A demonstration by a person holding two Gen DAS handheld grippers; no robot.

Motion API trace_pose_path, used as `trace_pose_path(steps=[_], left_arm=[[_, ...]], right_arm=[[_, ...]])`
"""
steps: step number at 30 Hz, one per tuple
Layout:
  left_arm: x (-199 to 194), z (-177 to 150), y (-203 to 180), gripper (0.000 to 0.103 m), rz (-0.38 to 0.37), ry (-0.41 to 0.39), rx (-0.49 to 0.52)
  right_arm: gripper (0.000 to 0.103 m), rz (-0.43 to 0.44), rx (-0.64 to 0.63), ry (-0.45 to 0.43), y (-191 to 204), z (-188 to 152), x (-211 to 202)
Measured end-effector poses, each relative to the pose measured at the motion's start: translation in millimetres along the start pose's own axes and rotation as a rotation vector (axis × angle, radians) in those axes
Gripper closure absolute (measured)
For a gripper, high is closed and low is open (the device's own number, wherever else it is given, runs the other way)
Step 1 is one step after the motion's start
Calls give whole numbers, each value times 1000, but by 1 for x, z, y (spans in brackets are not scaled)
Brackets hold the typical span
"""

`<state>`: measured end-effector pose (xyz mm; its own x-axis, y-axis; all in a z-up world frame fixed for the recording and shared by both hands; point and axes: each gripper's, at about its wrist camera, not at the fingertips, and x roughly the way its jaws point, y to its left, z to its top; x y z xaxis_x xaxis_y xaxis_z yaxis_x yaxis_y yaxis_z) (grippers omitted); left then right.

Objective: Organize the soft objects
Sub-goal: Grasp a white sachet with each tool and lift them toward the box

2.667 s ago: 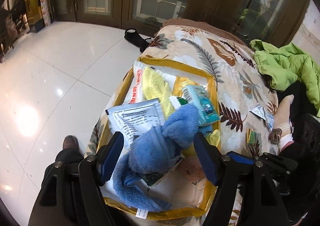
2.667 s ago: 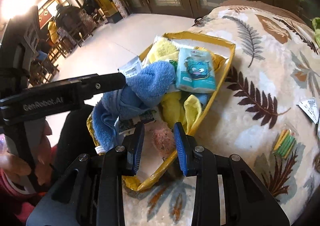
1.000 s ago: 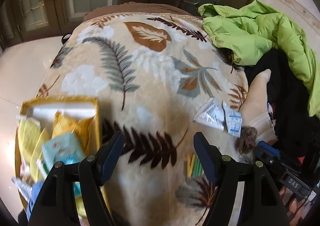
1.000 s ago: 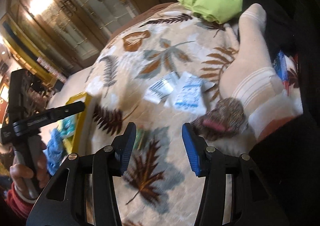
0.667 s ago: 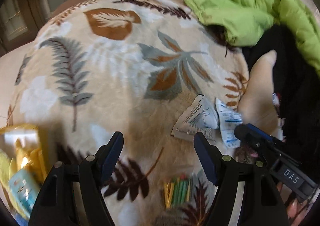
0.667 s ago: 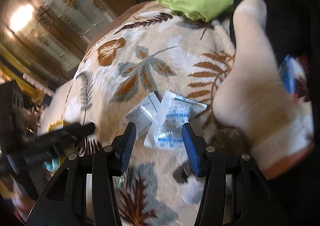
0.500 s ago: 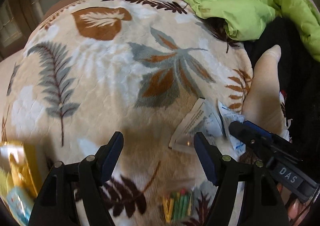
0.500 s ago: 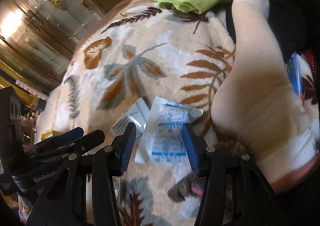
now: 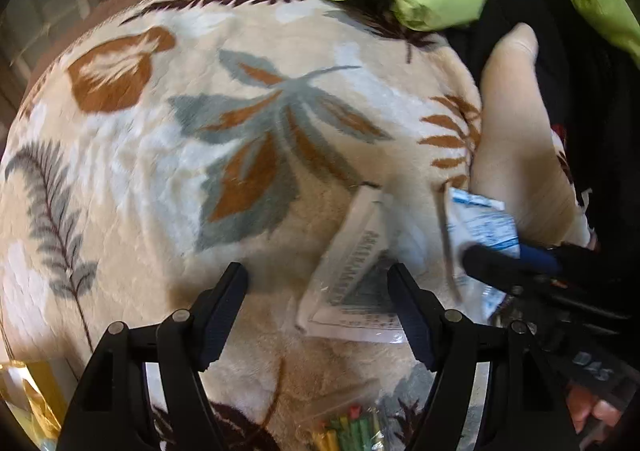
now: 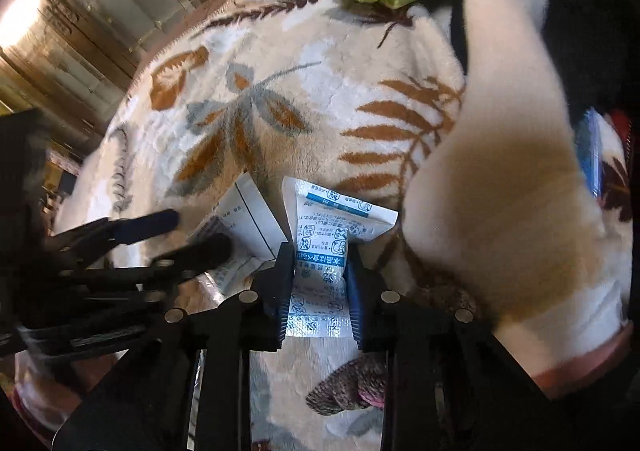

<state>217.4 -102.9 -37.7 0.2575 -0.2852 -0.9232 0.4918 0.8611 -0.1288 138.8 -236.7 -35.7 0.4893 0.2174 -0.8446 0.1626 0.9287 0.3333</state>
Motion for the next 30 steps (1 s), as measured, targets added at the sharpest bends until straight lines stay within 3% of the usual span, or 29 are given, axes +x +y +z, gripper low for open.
trace_pose_path(steps=[3,6,8,10,12,19,30], left_arm=[[4,3,-8,30,-10,8,14],[9,1,-20,31,47,17,57],[9,-2,-29,37,70,7,65],[5,-5,-27,54,70,-8,36],[-2,-9,-17,57,51,-17,-22],[-25,-40,10,58,38,-56,-150],[-120,-109,49,58,91,-163,-270]], right_arm=[[79,31,32,-31,-6,-4,-13],[79,63,63,-47,-11,-5,-22],[79,75,66,-57,-11,-5,-27],[79,86,66,-63,-10,-6,-30],[79,108,60,-70,-7,-7,-35],[79,139,18,-84,8,-18,-52],[79,232,-114,-45,75,-42,-61]])
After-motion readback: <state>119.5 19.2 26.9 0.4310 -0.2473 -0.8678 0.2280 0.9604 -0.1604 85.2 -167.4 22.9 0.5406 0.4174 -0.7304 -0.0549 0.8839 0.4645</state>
